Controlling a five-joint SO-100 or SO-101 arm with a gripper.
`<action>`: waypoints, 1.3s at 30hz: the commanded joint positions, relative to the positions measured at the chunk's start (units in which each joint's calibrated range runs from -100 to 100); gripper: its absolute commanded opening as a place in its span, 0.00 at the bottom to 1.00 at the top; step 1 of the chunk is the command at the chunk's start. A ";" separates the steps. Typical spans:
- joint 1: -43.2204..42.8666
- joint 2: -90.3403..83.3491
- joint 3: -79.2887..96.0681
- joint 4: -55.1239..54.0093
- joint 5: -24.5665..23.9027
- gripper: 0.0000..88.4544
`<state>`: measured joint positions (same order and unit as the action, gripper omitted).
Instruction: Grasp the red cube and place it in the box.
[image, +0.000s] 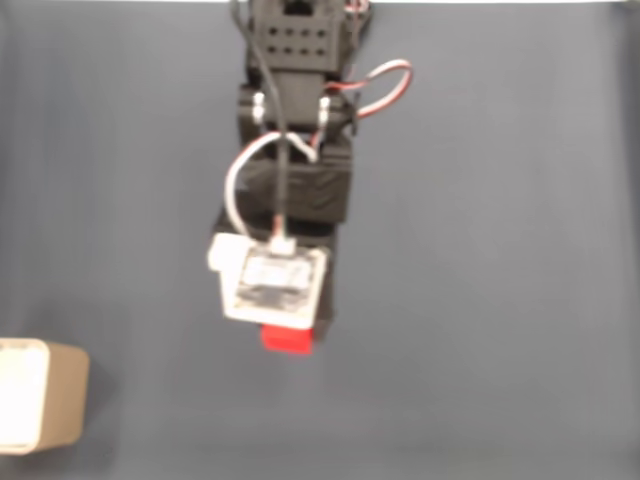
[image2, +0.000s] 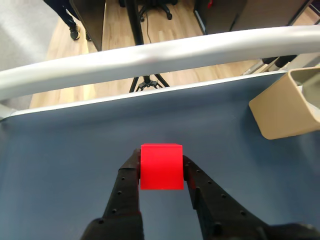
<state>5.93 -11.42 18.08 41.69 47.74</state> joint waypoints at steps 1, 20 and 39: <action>3.01 0.67 -5.49 0.36 0.49 0.03; 12.32 15.23 -25.47 -0.13 1.27 0.03; 18.71 28.06 -42.72 -0.87 2.00 0.03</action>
<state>23.29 16.80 -20.25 41.69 49.26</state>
